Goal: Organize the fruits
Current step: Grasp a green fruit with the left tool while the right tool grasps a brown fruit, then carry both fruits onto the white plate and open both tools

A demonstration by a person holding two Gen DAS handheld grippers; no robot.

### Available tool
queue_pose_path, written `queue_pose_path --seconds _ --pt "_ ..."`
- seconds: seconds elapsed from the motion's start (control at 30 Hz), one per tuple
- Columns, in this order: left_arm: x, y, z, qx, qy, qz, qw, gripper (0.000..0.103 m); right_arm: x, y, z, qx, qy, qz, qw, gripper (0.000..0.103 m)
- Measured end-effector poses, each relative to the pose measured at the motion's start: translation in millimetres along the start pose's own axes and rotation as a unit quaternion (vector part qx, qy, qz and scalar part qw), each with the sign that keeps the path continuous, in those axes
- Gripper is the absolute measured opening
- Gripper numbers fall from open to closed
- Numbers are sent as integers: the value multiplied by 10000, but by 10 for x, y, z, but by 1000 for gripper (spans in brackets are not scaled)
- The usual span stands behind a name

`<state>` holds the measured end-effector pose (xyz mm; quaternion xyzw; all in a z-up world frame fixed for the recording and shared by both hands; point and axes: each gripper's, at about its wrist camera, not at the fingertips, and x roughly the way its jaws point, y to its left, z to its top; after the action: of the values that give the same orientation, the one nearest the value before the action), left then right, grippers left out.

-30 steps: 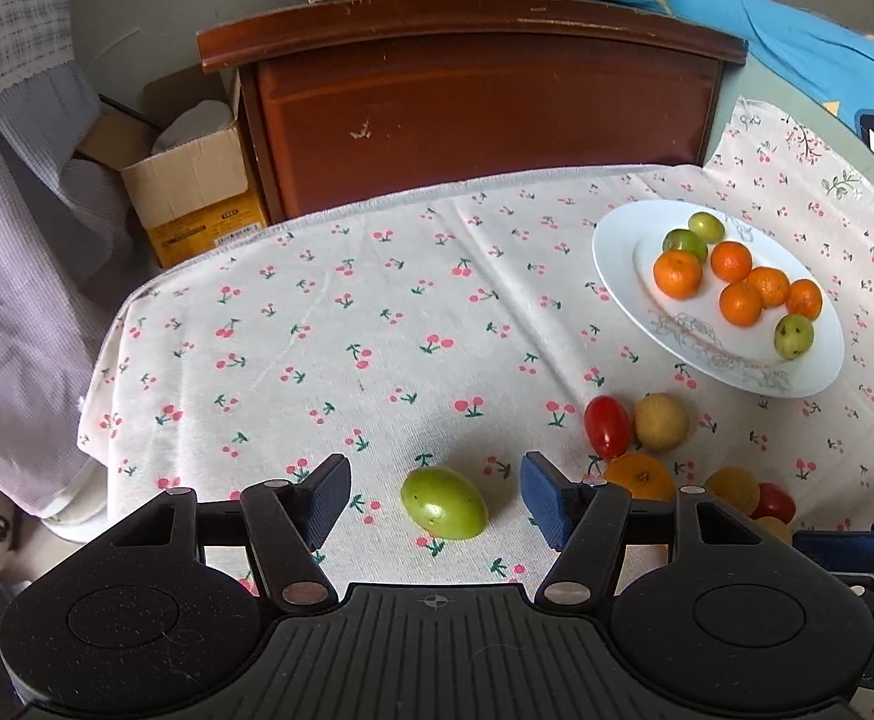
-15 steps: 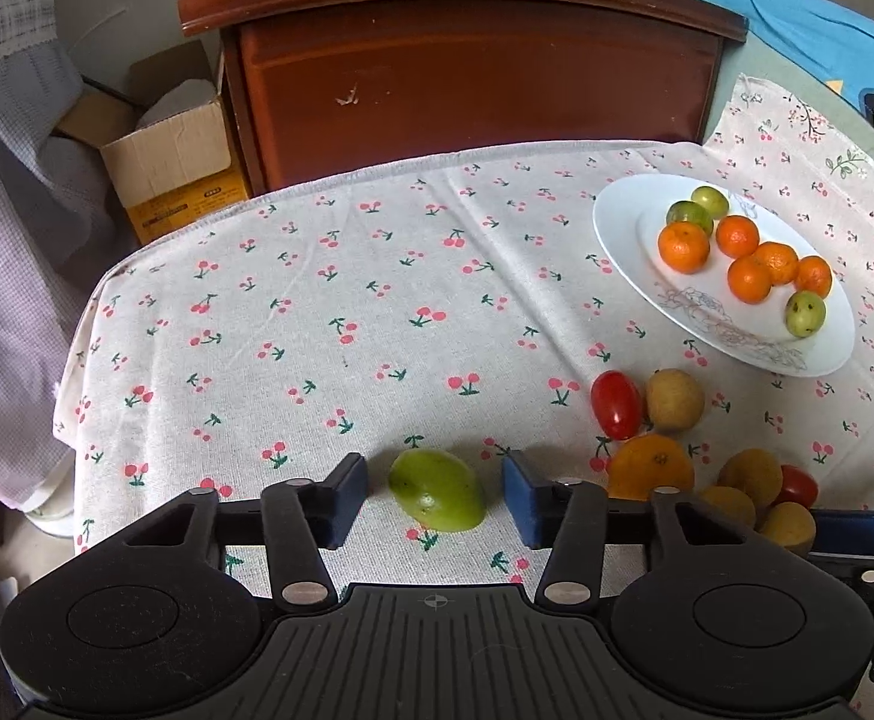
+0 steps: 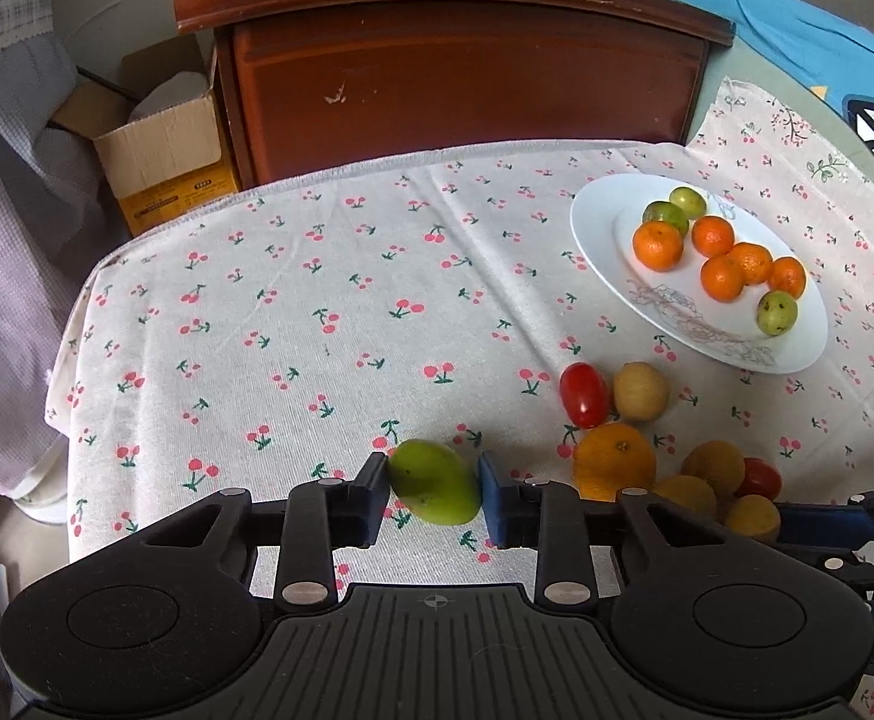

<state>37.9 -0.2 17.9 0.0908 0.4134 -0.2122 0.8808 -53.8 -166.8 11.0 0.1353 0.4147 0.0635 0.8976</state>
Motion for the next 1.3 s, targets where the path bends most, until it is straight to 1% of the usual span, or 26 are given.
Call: queue_pose_path --seconds 0.13,0.33,0.47,0.8,0.97,1.3 --pt "-79 -47 15 18 -72 -91 9999 29 -43 -11 16 64 -23 103 9999 28" --pt "-157 -160 28 177 -183 -155 9996 29 -94 -17 35 92 -76 166 9998 28" --pt "-197 -213 45 196 -246 -218 9993 29 -121 -6 41 69 -109 204 9997 28" --pt "-311 -339 127 217 -411 -360 9983 29 -186 -35 81 73 -213 161 9996 28" --pt "-380 -423 217 210 -556 -458 9972 29 -276 -95 164 140 -380 140 9991 28" --pt "-431 -632 411 207 -813 -662 9943 29 -504 -302 446 256 -721 1 9971 28"
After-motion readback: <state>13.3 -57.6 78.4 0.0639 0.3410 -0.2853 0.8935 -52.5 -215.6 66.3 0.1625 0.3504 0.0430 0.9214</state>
